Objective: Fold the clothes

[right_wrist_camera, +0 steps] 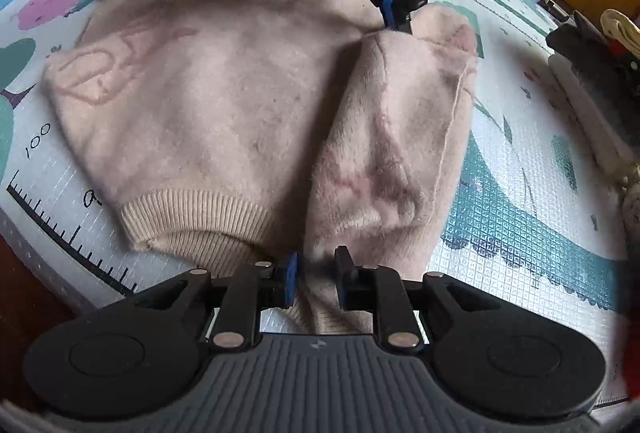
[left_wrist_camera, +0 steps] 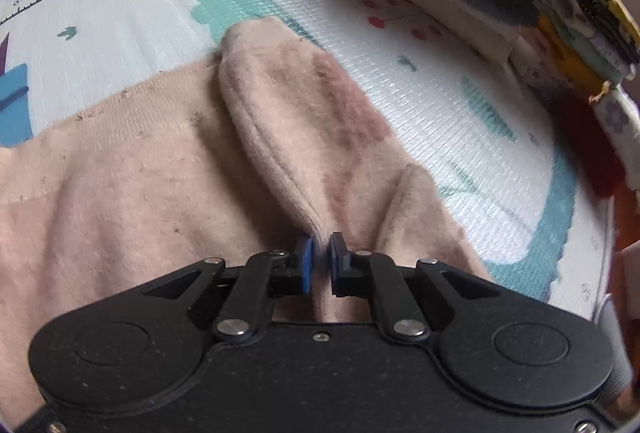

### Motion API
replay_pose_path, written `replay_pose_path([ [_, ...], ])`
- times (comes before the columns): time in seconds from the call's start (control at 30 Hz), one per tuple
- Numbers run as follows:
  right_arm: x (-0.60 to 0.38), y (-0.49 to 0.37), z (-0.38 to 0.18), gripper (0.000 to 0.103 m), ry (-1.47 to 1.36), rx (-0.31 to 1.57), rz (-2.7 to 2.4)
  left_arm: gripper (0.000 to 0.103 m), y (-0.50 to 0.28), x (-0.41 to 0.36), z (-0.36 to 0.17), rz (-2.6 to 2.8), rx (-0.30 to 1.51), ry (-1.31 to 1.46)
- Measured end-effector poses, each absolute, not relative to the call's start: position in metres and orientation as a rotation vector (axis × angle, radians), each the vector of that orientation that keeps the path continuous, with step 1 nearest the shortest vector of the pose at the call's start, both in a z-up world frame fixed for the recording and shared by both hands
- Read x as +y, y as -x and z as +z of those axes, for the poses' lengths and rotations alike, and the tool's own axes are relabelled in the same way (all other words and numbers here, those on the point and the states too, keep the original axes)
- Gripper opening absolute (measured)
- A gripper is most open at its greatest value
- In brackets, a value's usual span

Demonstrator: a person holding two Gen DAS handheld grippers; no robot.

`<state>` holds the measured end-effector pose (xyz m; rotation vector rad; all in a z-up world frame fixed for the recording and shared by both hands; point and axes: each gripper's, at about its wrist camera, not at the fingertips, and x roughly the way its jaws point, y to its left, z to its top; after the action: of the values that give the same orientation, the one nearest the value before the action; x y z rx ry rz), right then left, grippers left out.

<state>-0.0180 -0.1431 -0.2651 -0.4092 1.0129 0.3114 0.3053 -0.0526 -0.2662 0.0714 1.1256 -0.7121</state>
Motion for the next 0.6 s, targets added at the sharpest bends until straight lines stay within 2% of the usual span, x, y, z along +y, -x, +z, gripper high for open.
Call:
replay_pose_path([
  [0.07,-0.147,0.024,-0.259,0.025,0.417,0.994,0.300,0.006,-0.304,-0.054,-0.265,-0.708,1.120,-0.090],
  [0.13,-0.150,0.031,-0.260,0.051,0.442,0.978,0.281,0.006,-0.301,-0.047,-0.267,-0.704,1.149,-0.088],
  [0.17,-0.152,0.034,-0.261,0.052,0.455,0.969,0.271,0.011,-0.301,-0.048,-0.270,-0.707,1.163,-0.072],
  [0.27,-0.158,0.043,-0.264,0.048,0.493,0.945,0.246,0.023,-0.296,-0.049,-0.270,-0.716,1.169,-0.075],
  [0.3,-0.160,0.044,-0.264,0.043,0.493,0.940,0.244,0.023,-0.294,-0.050,-0.270,-0.719,1.167,-0.084],
  [0.33,-0.162,0.041,-0.263,0.034,0.488,0.931,0.240,0.023,-0.291,-0.051,-0.269,-0.723,1.165,-0.093],
  [0.43,-0.169,0.030,-0.264,0.033,0.476,0.934,0.235,0.021,-0.285,-0.050,-0.270,-0.721,1.149,-0.096],
  [0.5,-0.172,0.022,-0.266,0.031,0.468,0.952,0.237,0.012,-0.281,-0.051,-0.270,-0.735,1.141,-0.097],
  [0.53,-0.173,0.018,-0.269,0.026,0.465,0.968,0.243,0.011,-0.281,-0.051,-0.270,-0.737,1.139,-0.105],
  [0.6,-0.174,0.013,-0.273,0.027,0.466,0.993,0.255,0.011,-0.280,-0.052,-0.272,-0.742,1.136,-0.121],
])
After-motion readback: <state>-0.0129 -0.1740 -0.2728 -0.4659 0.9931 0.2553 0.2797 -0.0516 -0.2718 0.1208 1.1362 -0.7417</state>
